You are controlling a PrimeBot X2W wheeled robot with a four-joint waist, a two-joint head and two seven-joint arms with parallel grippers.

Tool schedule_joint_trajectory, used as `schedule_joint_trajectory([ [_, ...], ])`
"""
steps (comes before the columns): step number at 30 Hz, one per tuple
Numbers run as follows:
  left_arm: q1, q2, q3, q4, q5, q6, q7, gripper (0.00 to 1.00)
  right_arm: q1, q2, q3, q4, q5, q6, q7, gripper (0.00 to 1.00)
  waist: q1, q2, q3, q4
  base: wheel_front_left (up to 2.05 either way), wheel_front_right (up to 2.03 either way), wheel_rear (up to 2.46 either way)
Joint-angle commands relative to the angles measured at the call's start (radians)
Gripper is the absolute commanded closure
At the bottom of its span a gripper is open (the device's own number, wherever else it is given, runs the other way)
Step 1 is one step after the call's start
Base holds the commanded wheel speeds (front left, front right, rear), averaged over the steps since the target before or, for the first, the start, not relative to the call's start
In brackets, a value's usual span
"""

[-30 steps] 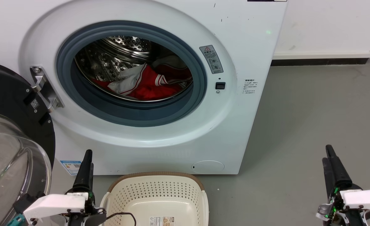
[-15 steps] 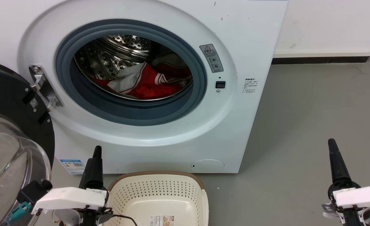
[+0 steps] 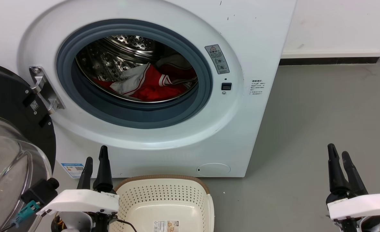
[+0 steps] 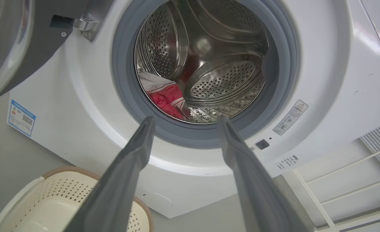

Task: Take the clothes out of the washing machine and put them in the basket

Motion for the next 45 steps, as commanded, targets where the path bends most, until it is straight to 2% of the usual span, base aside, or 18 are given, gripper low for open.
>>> schedule_joint_trajectory([
  [1, 0.000, 0.002, -0.004, -0.021, 0.034, 0.007, -0.010, 0.00, -0.003, -0.004, 0.002, -0.023, -0.037, 0.000, -0.010, 0.00, 0.0000, 0.0000, -0.001, 0.000, 0.00, 0.00, 0.00],
  [22, 0.029, 0.010, -0.051, -0.067, 0.308, 0.057, -0.072, 0.00, 0.039, -0.004, 0.015, -0.077, -0.322, 0.000, -0.072, 0.00, 0.0000, 0.0000, -0.005, -0.002, 0.00, 0.00, 0.00],
  [45, 0.057, 0.010, -0.067, -0.102, 0.522, 0.076, -0.126, 0.00, 0.076, -0.005, 0.020, -0.129, -0.558, 0.000, -0.125, 0.00, 0.0000, 0.0000, -0.001, 0.008, 0.00, 0.00, 0.00],
])
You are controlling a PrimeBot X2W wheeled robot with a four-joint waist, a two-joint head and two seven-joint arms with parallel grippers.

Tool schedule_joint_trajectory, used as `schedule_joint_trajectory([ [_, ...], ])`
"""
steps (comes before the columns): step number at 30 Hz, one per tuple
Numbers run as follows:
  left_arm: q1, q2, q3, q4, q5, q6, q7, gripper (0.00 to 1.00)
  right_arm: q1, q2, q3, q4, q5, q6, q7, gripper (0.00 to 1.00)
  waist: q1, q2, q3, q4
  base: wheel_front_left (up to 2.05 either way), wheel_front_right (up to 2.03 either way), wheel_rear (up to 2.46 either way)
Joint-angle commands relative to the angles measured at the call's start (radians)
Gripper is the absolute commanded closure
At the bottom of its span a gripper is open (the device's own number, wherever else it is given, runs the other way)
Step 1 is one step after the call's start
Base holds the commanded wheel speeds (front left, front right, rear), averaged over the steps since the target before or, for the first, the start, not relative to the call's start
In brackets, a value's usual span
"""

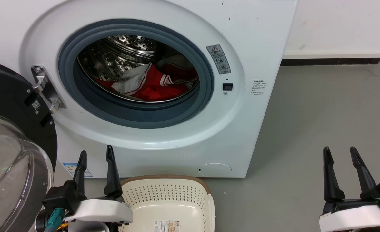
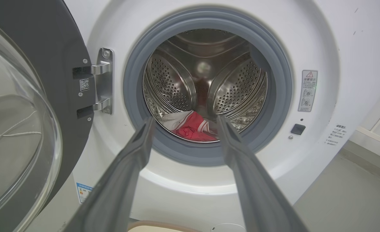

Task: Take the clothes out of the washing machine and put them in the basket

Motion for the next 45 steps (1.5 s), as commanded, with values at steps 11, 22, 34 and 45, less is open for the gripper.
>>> schedule_joint_trajectory([
  [11, 0.014, 0.001, -0.005, -0.004, 0.111, 0.011, -0.032, 0.00, 0.023, -0.004, 0.003, -0.025, -0.108, 0.000, -0.029, 0.00, 0.0000, 0.0000, 0.004, -0.002, 0.00, 0.00, 0.00],
  [22, 0.022, -0.002, -0.010, -0.002, 0.195, 0.013, -0.054, 0.00, 0.035, -0.004, -0.003, -0.038, -0.172, 0.000, -0.050, 0.00, 0.0000, 0.0000, 0.004, -0.006, 0.00, 0.00, 0.00],
  [34, 0.038, -0.005, -0.011, 0.001, 0.270, 0.016, -0.077, 0.00, 0.051, -0.003, -0.009, -0.051, -0.230, 0.000, -0.072, 0.00, 0.0000, 0.0000, 0.007, -0.004, 0.00, 0.00, 0.00],
  [45, 0.041, -0.005, -0.008, 0.018, 0.248, 0.015, -0.075, 0.00, 0.051, -0.003, -0.011, -0.035, -0.197, 0.000, -0.072, 0.00, 0.0000, 0.0000, 0.005, -0.006, 0.00, 0.00, 0.00],
])
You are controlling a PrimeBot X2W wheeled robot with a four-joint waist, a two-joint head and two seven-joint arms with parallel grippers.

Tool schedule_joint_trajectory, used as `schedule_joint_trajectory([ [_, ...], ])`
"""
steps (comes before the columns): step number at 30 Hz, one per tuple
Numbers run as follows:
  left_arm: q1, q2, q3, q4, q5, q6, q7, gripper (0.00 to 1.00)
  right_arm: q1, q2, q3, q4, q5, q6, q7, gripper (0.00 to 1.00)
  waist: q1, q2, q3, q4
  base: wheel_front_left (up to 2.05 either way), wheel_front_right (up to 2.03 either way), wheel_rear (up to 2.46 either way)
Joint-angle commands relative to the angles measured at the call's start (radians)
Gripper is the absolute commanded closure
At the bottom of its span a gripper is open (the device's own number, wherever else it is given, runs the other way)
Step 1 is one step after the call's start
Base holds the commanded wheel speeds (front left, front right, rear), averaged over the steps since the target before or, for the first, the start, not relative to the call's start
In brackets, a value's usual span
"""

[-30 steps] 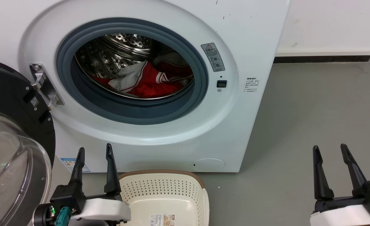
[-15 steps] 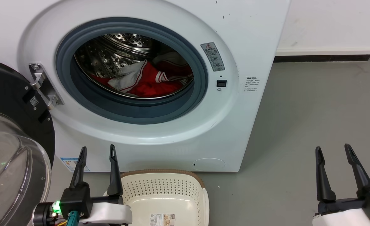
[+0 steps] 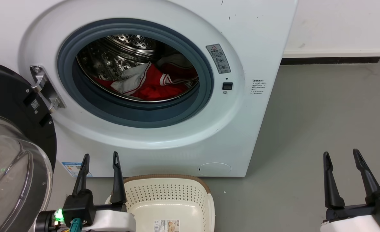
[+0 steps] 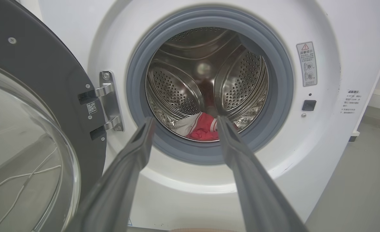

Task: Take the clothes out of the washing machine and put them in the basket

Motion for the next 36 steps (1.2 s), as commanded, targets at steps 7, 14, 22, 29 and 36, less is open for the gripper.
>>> schedule_joint_trajectory([
  [7, 0.006, -0.002, 0.000, 0.007, -0.003, -0.001, -0.003, 0.00, 0.012, -0.002, 0.002, 0.007, 0.010, 0.000, -0.002, 0.00, 0.0000, 0.0000, 0.000, 0.001, 0.00, 0.00, 0.00],
  [14, 0.010, -0.002, 0.000, 0.009, -0.002, 0.002, -0.003, 0.00, 0.014, -0.002, 0.005, 0.010, 0.014, 0.000, -0.002, 0.00, 0.0000, 0.0000, -0.002, 0.001, 0.00, 0.00, 0.00],
  [22, 0.003, -0.002, 0.016, 0.030, -0.032, -0.009, -0.003, 0.00, 0.007, -0.002, 0.013, 0.009, 0.017, 0.000, -0.002, 0.00, 0.0000, 0.0000, 0.001, -0.006, 0.00, 0.00, 0.00],
  [29, -0.086, -0.002, 0.044, 0.099, -0.024, -0.065, -0.003, 0.00, -0.025, -0.002, 0.023, 0.000, 0.016, 0.000, -0.002, 0.00, 0.0000, 0.0000, 0.039, -0.030, 0.00, 0.00, 0.00],
  [36, -0.284, 0.033, 0.092, 0.206, -0.002, -0.136, -0.003, 0.00, -0.082, -0.002, 0.028, -0.020, 0.022, 0.000, -0.002, 0.00, 0.0000, 0.0000, 0.138, -0.080, 0.00, 0.00, 0.00],
])
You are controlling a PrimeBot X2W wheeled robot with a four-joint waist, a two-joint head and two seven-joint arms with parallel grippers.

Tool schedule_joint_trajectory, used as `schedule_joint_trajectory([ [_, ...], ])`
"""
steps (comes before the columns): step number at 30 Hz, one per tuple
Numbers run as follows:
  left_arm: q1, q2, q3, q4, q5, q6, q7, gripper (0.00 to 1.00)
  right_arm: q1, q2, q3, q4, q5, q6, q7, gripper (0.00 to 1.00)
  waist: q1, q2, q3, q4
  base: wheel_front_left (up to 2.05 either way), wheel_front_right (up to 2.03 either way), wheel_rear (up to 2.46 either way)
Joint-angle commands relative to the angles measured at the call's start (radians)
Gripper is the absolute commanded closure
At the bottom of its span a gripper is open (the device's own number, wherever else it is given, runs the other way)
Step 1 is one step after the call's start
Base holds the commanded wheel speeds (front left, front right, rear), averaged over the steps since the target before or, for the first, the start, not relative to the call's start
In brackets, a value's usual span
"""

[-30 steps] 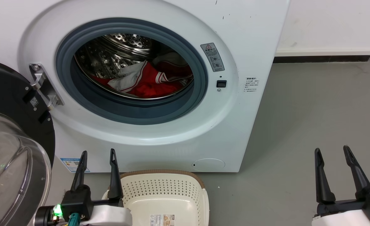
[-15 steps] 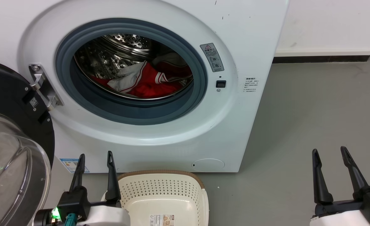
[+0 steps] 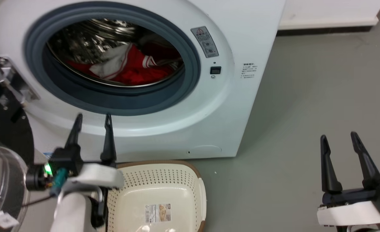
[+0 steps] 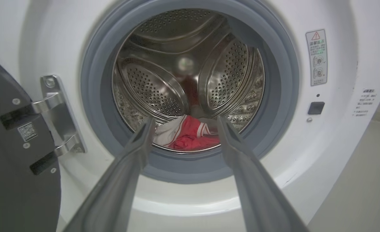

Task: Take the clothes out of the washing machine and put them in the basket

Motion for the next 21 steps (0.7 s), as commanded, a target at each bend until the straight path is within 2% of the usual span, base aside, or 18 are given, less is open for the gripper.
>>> schedule_joint_trajectory([
  [1, -0.047, 0.015, 0.011, 0.019, 0.008, -0.011, -0.003, 0.00, -0.025, -0.001, 0.002, -0.008, 0.003, 0.000, -0.002, 0.00, 0.0000, 0.0000, 0.050, -0.032, 0.00, 0.00, 0.00],
  [7, -0.258, 0.072, 0.042, 0.151, 0.019, -0.045, -0.003, 0.00, -0.084, -0.001, 0.015, -0.023, 0.019, 0.000, -0.002, 0.00, 0.0000, 0.0000, 0.160, -0.080, 0.00, 0.00, 0.00],
  [15, -0.556, 0.169, 0.011, 0.364, 0.062, -0.078, -0.003, 0.00, -0.177, -0.001, 0.018, -0.056, 0.052, 0.000, -0.002, 0.00, 0.0000, 0.0000, 0.313, -0.142, 0.00, 0.00, 0.00],
  [21, -0.783, 0.242, -0.011, 0.521, 0.070, -0.103, 0.105, 0.00, -0.230, 0.000, 0.029, -0.088, 0.085, 0.000, -0.002, 0.00, 0.0000, 0.0000, 0.413, -0.185, 0.00, 0.00, 0.00],
])
